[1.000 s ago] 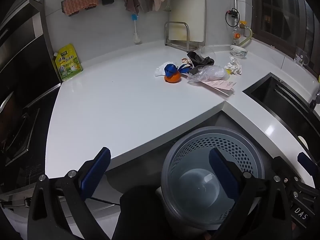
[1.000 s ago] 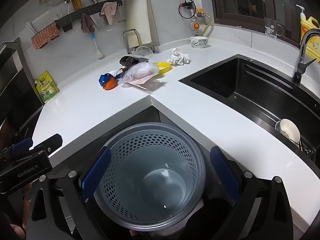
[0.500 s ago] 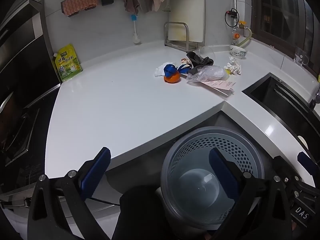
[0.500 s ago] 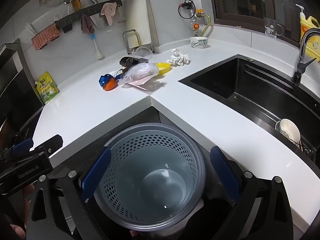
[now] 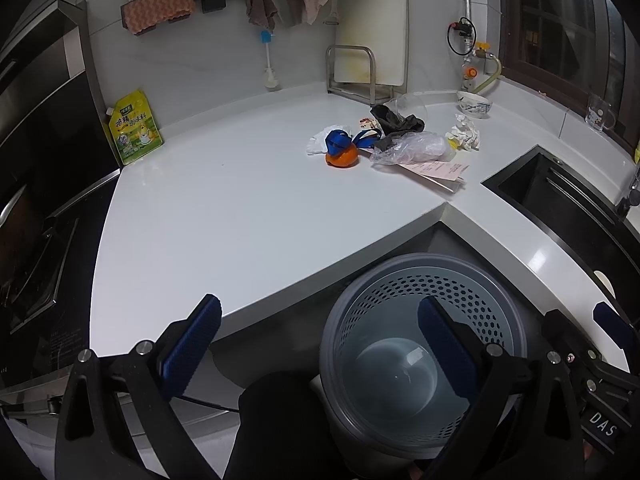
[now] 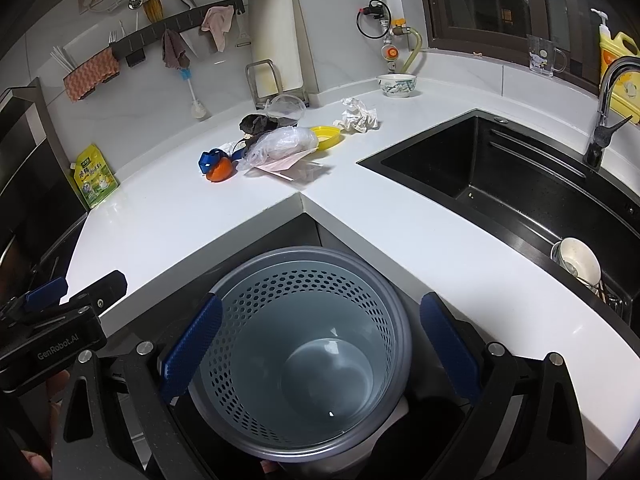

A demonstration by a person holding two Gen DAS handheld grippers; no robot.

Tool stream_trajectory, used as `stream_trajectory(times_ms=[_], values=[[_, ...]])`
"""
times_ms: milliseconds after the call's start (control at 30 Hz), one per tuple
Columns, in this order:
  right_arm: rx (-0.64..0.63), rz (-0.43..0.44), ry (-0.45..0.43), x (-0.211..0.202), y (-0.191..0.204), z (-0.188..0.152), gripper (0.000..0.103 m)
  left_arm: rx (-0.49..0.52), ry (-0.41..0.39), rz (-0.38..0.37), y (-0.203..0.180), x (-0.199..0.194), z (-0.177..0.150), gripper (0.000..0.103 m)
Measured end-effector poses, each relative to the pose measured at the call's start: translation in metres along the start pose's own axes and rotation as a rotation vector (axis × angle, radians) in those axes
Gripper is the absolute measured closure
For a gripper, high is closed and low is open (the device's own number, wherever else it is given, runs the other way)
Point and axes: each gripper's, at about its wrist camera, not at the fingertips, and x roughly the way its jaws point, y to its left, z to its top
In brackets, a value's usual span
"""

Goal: Collect trash

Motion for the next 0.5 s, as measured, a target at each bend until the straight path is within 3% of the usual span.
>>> stream_trajectory(times_ms=[500], values=[[0.000, 0.000, -0.002, -0.0003, 0.0003, -0.0004, 0.009, 0.001, 0.002, 0.000, 0.0001, 0.0002, 0.0002, 0.006]])
